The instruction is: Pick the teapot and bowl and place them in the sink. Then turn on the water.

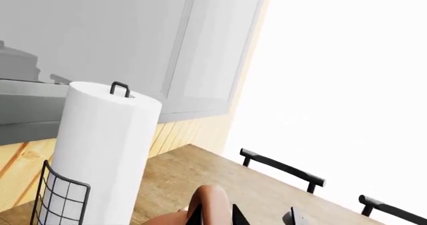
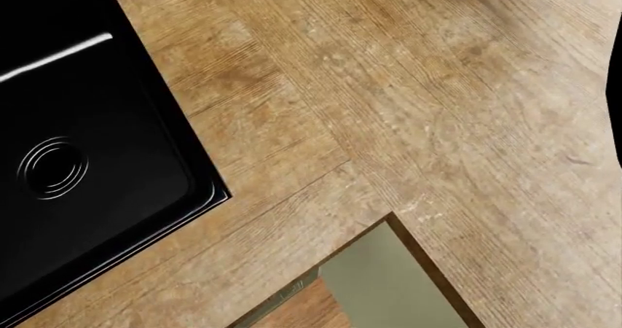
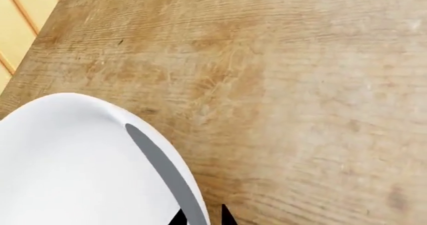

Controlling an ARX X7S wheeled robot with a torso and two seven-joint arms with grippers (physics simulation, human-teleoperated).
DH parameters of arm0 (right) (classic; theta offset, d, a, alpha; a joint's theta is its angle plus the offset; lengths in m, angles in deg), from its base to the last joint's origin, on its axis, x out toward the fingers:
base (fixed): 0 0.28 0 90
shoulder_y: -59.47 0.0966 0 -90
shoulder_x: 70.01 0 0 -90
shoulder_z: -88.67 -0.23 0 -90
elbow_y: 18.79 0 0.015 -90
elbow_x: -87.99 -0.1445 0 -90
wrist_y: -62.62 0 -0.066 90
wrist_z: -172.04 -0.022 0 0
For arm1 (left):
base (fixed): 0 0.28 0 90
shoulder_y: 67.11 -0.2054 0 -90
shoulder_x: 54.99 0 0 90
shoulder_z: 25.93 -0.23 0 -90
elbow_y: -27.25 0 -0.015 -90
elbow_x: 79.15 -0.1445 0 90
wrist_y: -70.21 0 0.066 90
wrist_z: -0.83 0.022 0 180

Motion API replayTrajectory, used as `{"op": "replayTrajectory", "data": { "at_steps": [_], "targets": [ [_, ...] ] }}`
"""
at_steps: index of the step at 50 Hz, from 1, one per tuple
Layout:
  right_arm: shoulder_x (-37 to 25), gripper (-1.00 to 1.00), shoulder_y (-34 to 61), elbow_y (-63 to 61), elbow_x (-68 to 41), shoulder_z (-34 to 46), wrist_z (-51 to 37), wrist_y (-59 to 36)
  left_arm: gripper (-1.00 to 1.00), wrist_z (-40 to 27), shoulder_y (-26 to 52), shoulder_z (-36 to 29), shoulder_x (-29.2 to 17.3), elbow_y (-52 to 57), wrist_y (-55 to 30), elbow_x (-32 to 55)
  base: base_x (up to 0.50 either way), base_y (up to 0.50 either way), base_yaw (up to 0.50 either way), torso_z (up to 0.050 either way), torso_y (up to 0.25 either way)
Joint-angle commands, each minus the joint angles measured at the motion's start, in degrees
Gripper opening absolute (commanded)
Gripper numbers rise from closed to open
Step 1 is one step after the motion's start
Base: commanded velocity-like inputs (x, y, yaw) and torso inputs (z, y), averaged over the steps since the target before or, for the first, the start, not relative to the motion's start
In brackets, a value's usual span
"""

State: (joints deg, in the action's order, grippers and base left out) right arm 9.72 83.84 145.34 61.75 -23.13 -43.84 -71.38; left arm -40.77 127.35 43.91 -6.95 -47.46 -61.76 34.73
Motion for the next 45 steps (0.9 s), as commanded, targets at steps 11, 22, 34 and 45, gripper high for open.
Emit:
{"op": "replayTrajectory", "data": {
  "at_steps": [11, 22, 34, 45],
  "targets": [
    [2.93, -1.0, 1.25, -16.98, 4.0, -9.75, 0.42, -15.04, -1.0, -0.88, -0.47, 1.94, -0.84, 1.23, 1.72, 0.97, 0.0, 0.0, 0.0, 0.0, 0.0],
    [4.54, -1.0, -2.51, -39.01, -0.86, -10.45, -2.7, -30.67, -1.0, -1.65, -1.3, 2.64, -1.12, 1.27, 2.85, 1.27, 0.0, 0.0, 0.0, 0.0, 0.0],
    [3.3, -1.0, -10.35, -60.21, -22.58, -15.9, -19.18, -45.94, -1.0, -3.24, -3.33, 4.0, -2.33, 3.62, 4.17, 2.96, 0.0, 0.0, 0.0, 0.0, 0.057],
    [-0.07, -1.0, -17.72, -64.52, -62.03, -16.03, -49.6, -45.35, -1.0, -6.58, -10.0, 8.4, -3.46, 11.06, 9.29, 5.28, 0.0, 0.0, 0.0, 0.0, 0.157]
  ]
}}
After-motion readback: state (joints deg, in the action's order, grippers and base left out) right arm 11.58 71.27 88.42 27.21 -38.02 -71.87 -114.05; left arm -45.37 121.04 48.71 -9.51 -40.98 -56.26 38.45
